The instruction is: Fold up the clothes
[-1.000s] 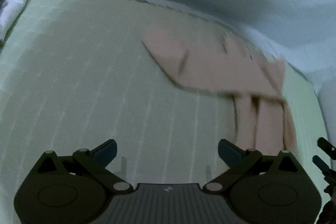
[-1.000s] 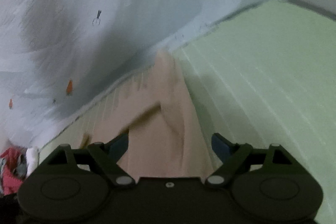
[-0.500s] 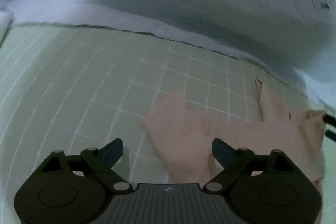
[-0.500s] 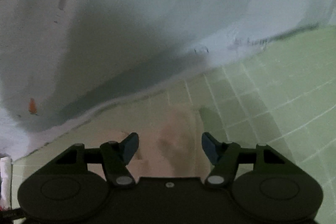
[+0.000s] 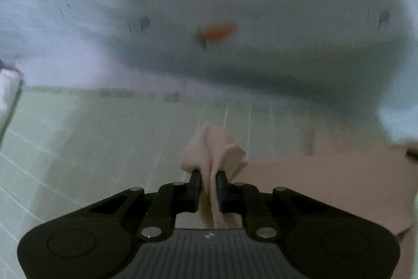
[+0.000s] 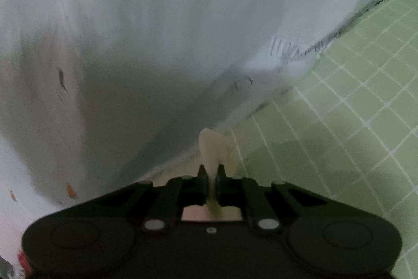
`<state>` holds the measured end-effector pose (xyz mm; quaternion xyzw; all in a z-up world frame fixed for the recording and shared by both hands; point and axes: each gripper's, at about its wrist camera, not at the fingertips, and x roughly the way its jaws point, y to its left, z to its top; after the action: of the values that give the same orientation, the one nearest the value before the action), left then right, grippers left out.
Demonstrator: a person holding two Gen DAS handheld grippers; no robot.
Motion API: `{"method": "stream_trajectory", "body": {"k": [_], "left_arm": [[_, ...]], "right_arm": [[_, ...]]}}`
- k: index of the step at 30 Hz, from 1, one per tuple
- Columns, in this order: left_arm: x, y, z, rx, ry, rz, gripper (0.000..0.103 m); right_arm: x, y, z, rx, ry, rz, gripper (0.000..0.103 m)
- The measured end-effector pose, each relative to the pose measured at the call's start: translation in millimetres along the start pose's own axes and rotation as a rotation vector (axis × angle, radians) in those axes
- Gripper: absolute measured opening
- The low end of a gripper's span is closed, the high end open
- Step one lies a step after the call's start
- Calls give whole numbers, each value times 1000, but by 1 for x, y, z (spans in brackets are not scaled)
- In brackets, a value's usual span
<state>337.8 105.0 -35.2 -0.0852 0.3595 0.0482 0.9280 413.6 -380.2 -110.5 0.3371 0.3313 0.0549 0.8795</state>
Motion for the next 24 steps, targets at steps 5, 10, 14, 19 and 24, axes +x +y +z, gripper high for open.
{"method": "stream_trajectory", "body": {"k": [5, 10, 14, 19, 24], "left_arm": [[-50, 5, 33, -51, -155, -47, 5], [-28, 9, 20, -36, -121, 12, 5], [-2, 28, -1, -75, -47, 55, 5], [28, 49, -22, -130, 50, 86, 6], [41, 69, -37, -203, 112, 119, 6]], "right_arm": [[0, -5, 9, 70, -44, 49, 7], [23, 5, 7, 41, -17, 28, 7], [48, 11, 2, 18, 22, -1, 7], [84, 19, -6, -38, 89, -76, 8], [100, 23, -6, -73, 81, -130, 20]]}}
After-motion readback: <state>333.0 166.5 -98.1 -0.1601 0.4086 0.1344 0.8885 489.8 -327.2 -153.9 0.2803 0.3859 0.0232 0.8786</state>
